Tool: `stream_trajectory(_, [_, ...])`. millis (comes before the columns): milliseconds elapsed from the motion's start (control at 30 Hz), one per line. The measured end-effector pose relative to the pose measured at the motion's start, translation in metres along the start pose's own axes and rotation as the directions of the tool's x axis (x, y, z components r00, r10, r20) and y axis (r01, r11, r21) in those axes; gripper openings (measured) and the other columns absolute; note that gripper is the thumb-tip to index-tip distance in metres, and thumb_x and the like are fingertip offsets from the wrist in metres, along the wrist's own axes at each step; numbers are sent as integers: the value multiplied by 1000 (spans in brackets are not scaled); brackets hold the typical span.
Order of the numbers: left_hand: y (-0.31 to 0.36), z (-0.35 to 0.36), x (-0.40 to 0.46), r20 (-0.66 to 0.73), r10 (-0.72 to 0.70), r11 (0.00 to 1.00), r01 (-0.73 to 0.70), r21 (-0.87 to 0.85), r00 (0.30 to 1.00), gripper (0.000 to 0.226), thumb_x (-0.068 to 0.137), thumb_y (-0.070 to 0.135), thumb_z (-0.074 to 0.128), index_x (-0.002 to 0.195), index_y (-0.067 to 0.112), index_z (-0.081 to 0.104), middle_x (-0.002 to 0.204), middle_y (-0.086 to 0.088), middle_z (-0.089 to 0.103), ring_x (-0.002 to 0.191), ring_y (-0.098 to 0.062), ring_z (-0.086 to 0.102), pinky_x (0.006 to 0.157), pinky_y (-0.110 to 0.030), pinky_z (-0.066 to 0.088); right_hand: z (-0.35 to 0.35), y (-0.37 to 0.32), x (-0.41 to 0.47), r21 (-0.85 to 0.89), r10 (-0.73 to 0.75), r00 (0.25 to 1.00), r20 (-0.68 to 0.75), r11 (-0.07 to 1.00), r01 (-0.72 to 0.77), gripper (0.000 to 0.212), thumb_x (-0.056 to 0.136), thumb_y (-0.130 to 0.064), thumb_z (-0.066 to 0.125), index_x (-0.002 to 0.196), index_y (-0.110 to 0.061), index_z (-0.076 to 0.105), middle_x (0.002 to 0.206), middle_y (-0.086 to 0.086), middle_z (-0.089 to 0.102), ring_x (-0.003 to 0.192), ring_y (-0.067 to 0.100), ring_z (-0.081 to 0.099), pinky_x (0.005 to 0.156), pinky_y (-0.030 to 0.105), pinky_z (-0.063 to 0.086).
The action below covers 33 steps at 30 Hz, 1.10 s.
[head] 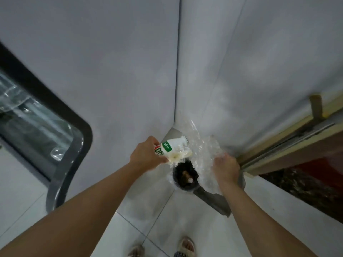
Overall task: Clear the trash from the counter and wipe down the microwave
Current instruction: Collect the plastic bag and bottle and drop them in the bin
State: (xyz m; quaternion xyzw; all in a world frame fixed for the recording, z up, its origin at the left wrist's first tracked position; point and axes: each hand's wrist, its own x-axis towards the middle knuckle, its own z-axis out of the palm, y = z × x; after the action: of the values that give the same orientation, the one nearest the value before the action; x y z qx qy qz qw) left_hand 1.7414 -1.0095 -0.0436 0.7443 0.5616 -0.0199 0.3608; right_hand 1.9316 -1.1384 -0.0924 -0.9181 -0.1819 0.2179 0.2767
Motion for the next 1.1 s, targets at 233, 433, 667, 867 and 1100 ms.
stream_trajectory(233, [-32, 73, 42, 1, -80, 997, 80, -2, 997, 55, 63, 35, 83, 104, 23, 48, 95, 3, 64, 79, -15, 63, 69, -31, 54, 72, 49, 57, -83, 85, 988, 131, 994, -75, 26, 93, -8, 42, 104, 7, 60, 107, 24, 63, 99, 38, 59, 75, 37, 45])
stream_trajectory(433, [-78, 140, 96, 18, -94, 995, 94, 23, 995, 55, 63, 39, 84, 101, 30, 44, 91, 7, 62, 75, -12, 64, 71, -36, 58, 158, 96, 103, -158, 101, 970, 223, 985, -67, 27, 94, -12, 41, 106, 3, 60, 108, 19, 62, 101, 34, 57, 74, 32, 39])
stream_trajectory(667, [-135, 214, 146, 63, -93, 994, 90, 59, 994, 53, 65, 34, 83, 102, 27, 47, 92, 6, 64, 74, -10, 64, 67, -32, 58, 260, 155, 148, -190, 84, 977, 194, 981, -47, 32, 94, -9, 40, 115, 7, 58, 117, 22, 61, 108, 37, 57, 85, 38, 44])
stream_trajectory(867, [-163, 265, 174, 79, -69, 995, 62, 83, 995, 50, 68, 33, 82, 103, 25, 48, 94, 6, 64, 78, -10, 65, 70, -30, 58, 320, 196, 166, -290, 92, 992, 92, 955, -62, 31, 95, -15, 40, 107, 0, 63, 113, 25, 59, 98, 35, 60, 65, 29, 33])
stream_trajectory(1100, [-184, 303, 190, 88, -58, 992, 47, 115, 994, 51, 70, 31, 80, 109, 24, 47, 99, 6, 62, 81, -11, 64, 72, -29, 59, 366, 234, 182, -63, 103, 995, 11, 993, -102, 20, 86, -4, 48, 85, 5, 66, 83, 20, 61, 72, 24, 48, 62, 28, 31])
